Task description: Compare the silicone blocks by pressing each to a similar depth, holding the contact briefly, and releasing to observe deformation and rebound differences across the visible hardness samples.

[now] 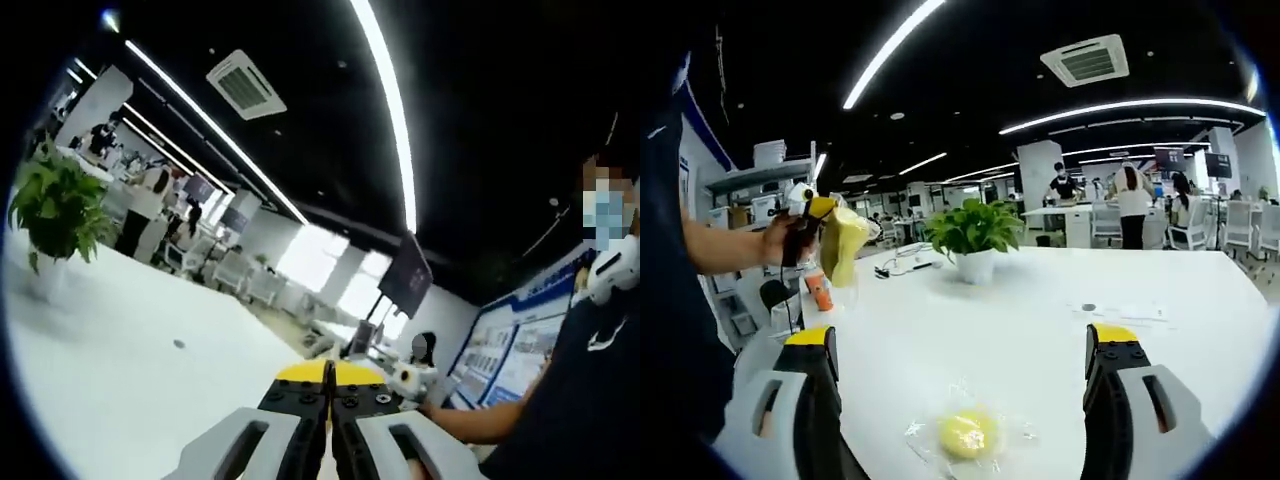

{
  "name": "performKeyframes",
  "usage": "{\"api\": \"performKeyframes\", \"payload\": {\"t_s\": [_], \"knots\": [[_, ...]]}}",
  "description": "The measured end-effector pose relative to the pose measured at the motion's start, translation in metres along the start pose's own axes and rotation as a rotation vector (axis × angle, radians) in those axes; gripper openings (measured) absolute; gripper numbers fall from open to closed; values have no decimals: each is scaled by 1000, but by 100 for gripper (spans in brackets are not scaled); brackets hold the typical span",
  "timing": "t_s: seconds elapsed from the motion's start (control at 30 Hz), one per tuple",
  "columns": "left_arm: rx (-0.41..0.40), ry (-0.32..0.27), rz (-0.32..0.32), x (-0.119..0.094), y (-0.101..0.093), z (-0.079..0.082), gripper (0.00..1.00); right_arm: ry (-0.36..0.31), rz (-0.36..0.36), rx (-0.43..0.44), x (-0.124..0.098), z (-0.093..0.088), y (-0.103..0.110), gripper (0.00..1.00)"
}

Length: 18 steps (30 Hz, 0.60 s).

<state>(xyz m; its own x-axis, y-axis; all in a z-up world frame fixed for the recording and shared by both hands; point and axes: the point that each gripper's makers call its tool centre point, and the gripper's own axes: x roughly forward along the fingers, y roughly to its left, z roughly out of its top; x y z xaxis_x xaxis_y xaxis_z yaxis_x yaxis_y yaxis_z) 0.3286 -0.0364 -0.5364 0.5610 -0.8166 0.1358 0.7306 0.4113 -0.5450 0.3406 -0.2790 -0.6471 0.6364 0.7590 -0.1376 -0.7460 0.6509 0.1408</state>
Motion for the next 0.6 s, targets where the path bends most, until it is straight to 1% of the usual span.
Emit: {"api": "performKeyframes", "payload": {"t_s": [0.07,0.13,0.17,0.23,0.33,0.37,0.43,0.47,0.53,0.57,0.6], "knots": [[-20,4,3,0,4,-6,0,36,-32,26,-7,-13,-4,96],[-30,12,15,-1,11,-14,0,39,-41,34,-15,-22,-6,96],[-43,17,21,-2,16,-19,0,47,-63,49,-19,-26,-9,96],[-69,13,28,-4,23,-24,0,45,-82,73,-24,-30,-14,96],[-115,22,40,-7,35,-37,0,34,-123,99,-32,-34,-21,96],[-127,50,28,-6,38,-45,0,33,-130,104,-34,-36,-22,96],[-120,95,48,-6,46,-59,0,27,-144,106,-36,-38,-24,96],[-138,111,55,-5,51,-66,0,25,-149,115,-36,-40,-26,96],[-143,113,58,-5,57,-74,0,27,-158,127,-35,-41,-26,96],[-145,114,59,-5,59,-75,0,27,-160,127,-34,-41,-26,96],[-168,111,63,-6,63,-79,0,28,-162,127,-34,-42,-26,96]]}}
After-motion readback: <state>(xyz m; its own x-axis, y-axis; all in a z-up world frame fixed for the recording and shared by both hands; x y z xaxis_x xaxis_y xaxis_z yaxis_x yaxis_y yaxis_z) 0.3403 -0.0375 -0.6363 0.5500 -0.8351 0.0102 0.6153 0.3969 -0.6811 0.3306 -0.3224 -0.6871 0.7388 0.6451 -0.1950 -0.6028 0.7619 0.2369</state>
